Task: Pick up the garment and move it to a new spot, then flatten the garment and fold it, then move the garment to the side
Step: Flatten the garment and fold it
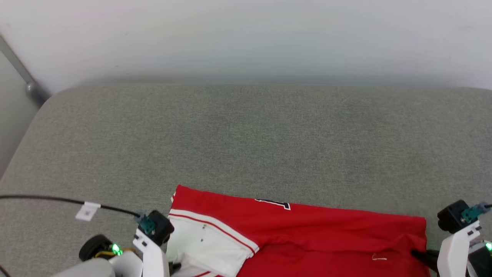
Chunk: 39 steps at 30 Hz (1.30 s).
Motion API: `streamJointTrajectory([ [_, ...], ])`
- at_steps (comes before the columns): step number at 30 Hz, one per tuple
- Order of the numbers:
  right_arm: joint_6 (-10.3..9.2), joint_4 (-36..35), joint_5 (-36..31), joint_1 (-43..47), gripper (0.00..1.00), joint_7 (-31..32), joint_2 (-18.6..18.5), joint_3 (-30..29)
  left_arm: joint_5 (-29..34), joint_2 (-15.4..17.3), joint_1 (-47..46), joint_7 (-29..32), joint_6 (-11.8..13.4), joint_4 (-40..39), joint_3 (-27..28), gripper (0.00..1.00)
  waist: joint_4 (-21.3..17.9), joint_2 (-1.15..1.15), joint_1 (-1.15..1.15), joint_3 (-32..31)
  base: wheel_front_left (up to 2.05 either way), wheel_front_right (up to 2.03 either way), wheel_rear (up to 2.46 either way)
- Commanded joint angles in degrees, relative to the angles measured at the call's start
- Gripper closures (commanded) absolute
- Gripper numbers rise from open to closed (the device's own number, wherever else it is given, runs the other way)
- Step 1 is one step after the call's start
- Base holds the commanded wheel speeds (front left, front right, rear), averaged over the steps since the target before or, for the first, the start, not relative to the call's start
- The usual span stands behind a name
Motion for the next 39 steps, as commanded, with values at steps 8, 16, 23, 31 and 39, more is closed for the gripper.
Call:
streamJointTrajectory([
  [8,-0.03,4.37,-1.18,5.02,0.99,-1.49,3.7,-2.05,0.25,-1.71,5.08,-4.7,0.76,3.72,0.65,0.66,-0.33,0.0,0.01,1.05,0.0,0.0,0.0],
  [16,-0.03,-0.59,-1.85,7.95,0.0,-6.12,0.94,-6.36,5.43,-0.81,5.78,-18.6,5.31,1.37,4.55,0.0,0.37,0.0,0.01,-1.18,0.0,0.0,0.0],
  [23,-0.03,-8.3,-3.6,12.75,0.0,-10.36,-1.66,-18.38,10.24,-0.86,9.57,-34.08,19.84,-1.76,11.71,0.0,0.47,0.0,0.01,-1.29,0.0,0.0,0.0],
  [31,-0.02,-4.86,-4.15,20.26,0.0,-7.43,5.55,-32.37,19.0,-5.65,16.22,-35.94,31.39,-4.67,22.91,0.0,1.34,0.0,0.01,0.54,0.0,0.0,0.0],
  [39,-0.02,-1.47,-5.29,23.26,0.0,-0.03,13.5,-37.32,29.03,-14.15,25.26,-35.91,32.97,-5.88,37.13,0.0,2.49,0.0,0.01,2.47,0.0,0.0,0.0],
])
